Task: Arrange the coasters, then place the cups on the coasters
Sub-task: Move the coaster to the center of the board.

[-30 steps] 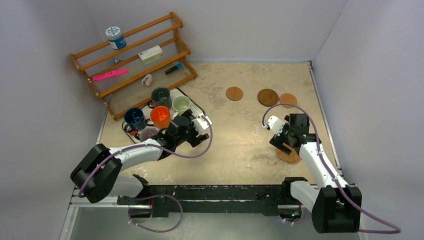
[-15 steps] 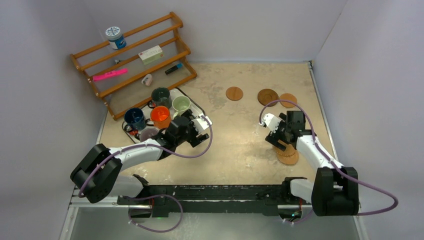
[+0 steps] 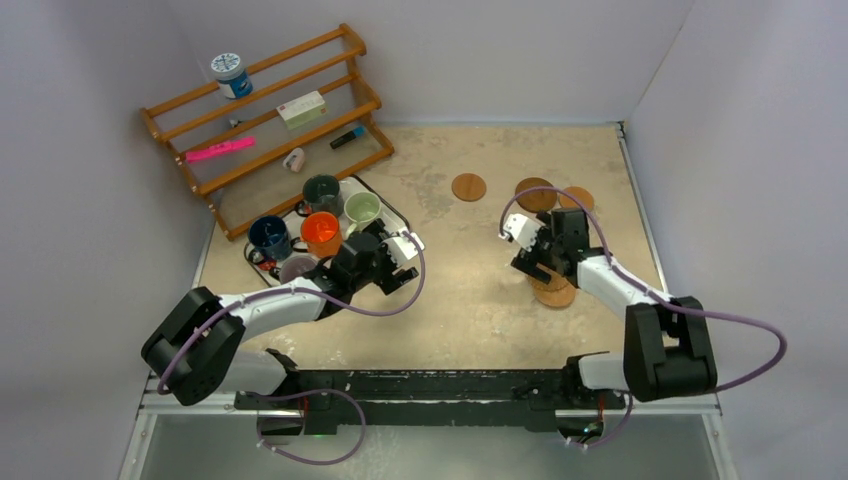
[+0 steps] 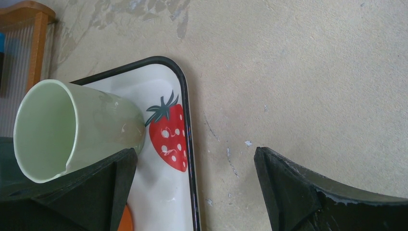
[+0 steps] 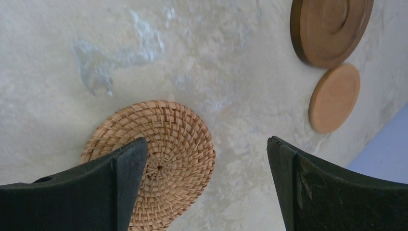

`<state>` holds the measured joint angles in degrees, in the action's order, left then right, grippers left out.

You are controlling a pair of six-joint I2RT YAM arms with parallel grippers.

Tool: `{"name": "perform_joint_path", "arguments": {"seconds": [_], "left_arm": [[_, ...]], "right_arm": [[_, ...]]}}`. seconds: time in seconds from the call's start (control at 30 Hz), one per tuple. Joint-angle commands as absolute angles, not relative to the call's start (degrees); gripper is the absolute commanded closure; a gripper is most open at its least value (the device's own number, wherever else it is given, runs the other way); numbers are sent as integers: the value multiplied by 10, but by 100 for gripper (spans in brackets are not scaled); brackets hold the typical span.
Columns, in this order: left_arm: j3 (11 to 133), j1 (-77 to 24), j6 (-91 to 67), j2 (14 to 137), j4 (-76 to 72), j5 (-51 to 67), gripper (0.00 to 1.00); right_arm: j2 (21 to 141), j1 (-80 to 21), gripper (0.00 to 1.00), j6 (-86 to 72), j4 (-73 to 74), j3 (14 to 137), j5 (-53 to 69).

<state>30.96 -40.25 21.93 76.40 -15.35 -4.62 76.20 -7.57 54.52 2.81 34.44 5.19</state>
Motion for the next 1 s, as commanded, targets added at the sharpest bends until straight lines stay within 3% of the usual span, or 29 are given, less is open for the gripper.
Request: {"name": "perform_joint_path", "arguments": {"seconds": [0.0, 0.23, 0.43, 0.6, 0.8, 0.97], "left_arm": [[323, -400, 222, 767, -168, -36, 0], [324, -400, 226, 775, -169, -33, 0], [327, -400, 227, 782, -167, -32, 0], [336, -402, 227, 775, -159, -27, 0], [397, -437, 244, 821, -120, -25, 0], [520, -511, 224, 935, -80, -65, 0]], "right_arm": [[836, -114, 1, 498, 94, 343, 121], [878, -180, 1, 499, 128, 389, 185], [793, -198, 1, 500, 150, 404, 276], [721, -198, 1, 494, 177, 404, 268], [660, -162, 1, 492, 192, 378, 214], [611, -66, 1, 541, 195, 332, 191]]}}
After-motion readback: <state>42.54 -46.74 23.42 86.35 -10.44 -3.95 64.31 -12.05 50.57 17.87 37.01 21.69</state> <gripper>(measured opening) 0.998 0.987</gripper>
